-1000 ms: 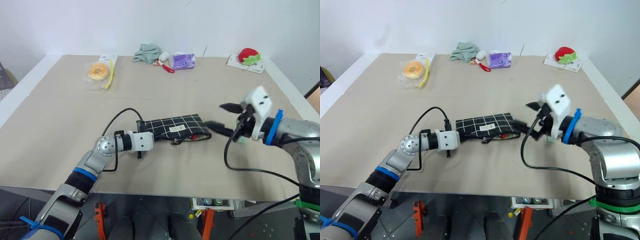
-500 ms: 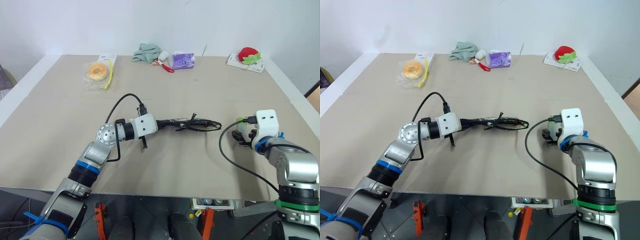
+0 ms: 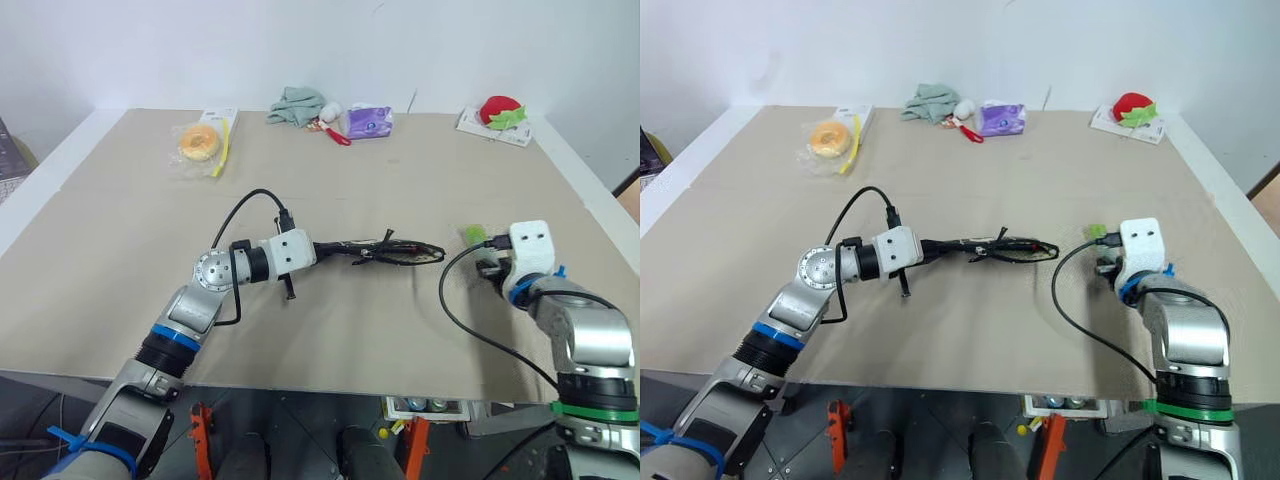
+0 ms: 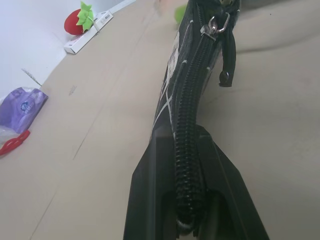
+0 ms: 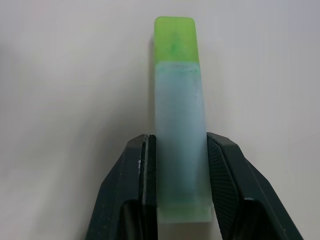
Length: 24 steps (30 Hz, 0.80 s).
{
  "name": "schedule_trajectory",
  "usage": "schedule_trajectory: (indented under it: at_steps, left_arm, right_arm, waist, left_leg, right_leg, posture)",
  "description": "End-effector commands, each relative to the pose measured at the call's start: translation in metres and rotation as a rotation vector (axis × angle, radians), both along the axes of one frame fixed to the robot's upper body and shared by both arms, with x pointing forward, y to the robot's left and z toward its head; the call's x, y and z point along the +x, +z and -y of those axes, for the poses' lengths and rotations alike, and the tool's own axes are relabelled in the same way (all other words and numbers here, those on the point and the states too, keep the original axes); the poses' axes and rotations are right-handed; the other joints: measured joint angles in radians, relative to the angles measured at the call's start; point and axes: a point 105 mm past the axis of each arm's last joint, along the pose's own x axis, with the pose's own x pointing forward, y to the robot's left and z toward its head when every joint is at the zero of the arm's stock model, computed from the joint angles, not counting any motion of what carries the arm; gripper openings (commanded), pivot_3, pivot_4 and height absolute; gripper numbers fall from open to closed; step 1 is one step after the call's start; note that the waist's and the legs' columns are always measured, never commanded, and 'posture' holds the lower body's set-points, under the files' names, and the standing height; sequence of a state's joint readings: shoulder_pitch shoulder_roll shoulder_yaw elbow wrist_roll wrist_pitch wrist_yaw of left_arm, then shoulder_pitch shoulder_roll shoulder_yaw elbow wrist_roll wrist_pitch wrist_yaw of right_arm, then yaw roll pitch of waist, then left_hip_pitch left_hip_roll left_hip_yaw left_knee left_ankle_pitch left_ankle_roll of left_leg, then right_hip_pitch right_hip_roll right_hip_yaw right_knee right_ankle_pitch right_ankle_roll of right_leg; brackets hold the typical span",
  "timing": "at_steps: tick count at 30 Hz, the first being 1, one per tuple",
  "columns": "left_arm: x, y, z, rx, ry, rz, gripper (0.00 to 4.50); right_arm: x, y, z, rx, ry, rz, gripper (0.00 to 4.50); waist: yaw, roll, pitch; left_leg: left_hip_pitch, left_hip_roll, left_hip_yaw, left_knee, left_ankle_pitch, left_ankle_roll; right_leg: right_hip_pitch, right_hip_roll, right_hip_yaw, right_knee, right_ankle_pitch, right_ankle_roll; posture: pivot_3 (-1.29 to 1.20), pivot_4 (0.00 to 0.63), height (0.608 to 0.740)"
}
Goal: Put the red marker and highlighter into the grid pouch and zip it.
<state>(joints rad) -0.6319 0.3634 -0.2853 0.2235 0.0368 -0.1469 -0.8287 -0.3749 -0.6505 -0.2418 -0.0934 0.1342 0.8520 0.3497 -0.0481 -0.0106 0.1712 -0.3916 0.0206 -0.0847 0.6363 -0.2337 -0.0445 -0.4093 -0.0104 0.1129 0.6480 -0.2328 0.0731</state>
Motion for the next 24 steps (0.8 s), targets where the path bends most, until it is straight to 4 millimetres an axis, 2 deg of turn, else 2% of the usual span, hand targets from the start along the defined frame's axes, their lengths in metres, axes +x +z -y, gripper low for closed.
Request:
schedule_trajectory:
  at_steps: [1, 3, 4, 6, 7, 10, 15, 21, 24]
  left_arm:
    - [-0.001, 0.014, 0.0, -0.047, 0.003, 0.039, 0.0]
    - [-0.002, 0.013, 0.0, -0.046, 0.001, 0.037, 0.0]
    - [-0.001, 0.013, -0.001, -0.044, 0.001, 0.035, 0.0]
    - [-0.001, 0.011, -0.002, -0.04, 0.004, 0.032, 0.0]
    - [-0.001, 0.011, -0.002, -0.04, 0.005, 0.031, 0.0]
    - [-0.001, 0.011, -0.001, -0.044, 0.007, 0.03, 0.0]
    - [-0.002, 0.011, 0.0, -0.054, 0.008, 0.026, 0.0]
    - [-0.003, 0.009, 0.0, -0.057, 0.007, 0.021, 0.0]
    - [-0.003, 0.009, 0.002, -0.059, 0.003, 0.02, 0.0]
  right_arm:
    - [-0.012, 0.069, -0.036, -0.097, 0.376, 0.241, 1.02]
    - [-0.034, 0.087, -0.06, -0.047, 0.604, 0.259, 1.02]
    - [-0.048, 0.09, -0.07, -0.017, 0.714, 0.224, 1.02]
    - [-0.066, 0.091, -0.079, -0.006, 0.818, 0.141, 1.02]
    - [-0.073, 0.089, -0.081, -0.017, 0.853, 0.095, 1.02]
    - [-0.09, 0.067, -0.086, -0.075, 0.921, -0.094, 1.02]
    - [-0.085, 0.047, -0.076, -0.129, 0.854, -0.177, 1.02]
    - [-0.072, 0.043, -0.069, -0.172, 0.803, -0.179, 1.02]
    - [-0.062, 0.035, -0.066, -0.228, 0.78, -0.199, 1.02]
  waist:
    - [0.0, 0.001, 0.0]
    - [-0.001, 0.001, 0.0]
    - [-0.002, 0.001, 0.0]
    - [0.0, 0.0, 0.001]
    - [0.0, 0.0, 0.001]
    - [0.003, -0.001, 0.001]
    - [0.0, -0.003, 0.002]
    - [0.0, -0.003, 0.002]
    - [0.001, -0.003, 0.002]
  left_leg:
    - [0.0, 0.0, 0.0, 0.0, 0.0, 0.0]
    - [0.0, 0.0, 0.0, -0.001, 0.0, 0.001]
    - [0.001, 0.001, 0.0, -0.001, -0.001, 0.002]
    - [0.001, 0.002, -0.001, -0.001, -0.002, 0.003]
    - [0.001, 0.001, -0.001, 0.0, -0.002, 0.003]
    - [0.001, 0.001, -0.001, 0.001, -0.002, 0.003]
    - [0.001, 0.001, 0.001, 0.002, -0.001, 0.002]
    - [0.002, 0.001, 0.001, 0.002, -0.001, 0.002]
    - [0.001, 0.001, 0.001, 0.002, -0.001, 0.002]
  right_leg:
    - [0.0, 0.0, 0.0, 0.0, 0.0, 0.0]
    - [0.0, 0.0, 0.0, 0.0, -0.001, 0.001]
    - [0.0, 0.001, 0.0, 0.0, -0.001, 0.001]
    - [0.001, 0.002, 0.0, 0.0, -0.001, 0.0]
    - [0.001, 0.002, 0.0, 0.0, -0.001, 0.0]
    - [0.002, 0.001, 0.0, 0.0, -0.001, 0.0]
    - [0.001, 0.001, 0.001, 0.0, 0.0, 0.0]
    - [0.001, 0.001, 0.001, 0.0, 0.0, 0.0]
    - [0.001, 0.001, 0.001, 0.0, 0.0, 0.0]
  posture:
    - [0.0, 0.15, 0.739]
    - [0.0, 0.15, 0.739]
    - [0.0, 0.15, 0.739]
    - [0.0, 0.15, 0.739]
    - [0.0, 0.15, 0.739]
    - [0.0, 0.15, 0.739]
    - [0.0, 0.15, 0.739]
    - [0.0, 0.15, 0.739]
    - [0.0, 0.15, 0.739]
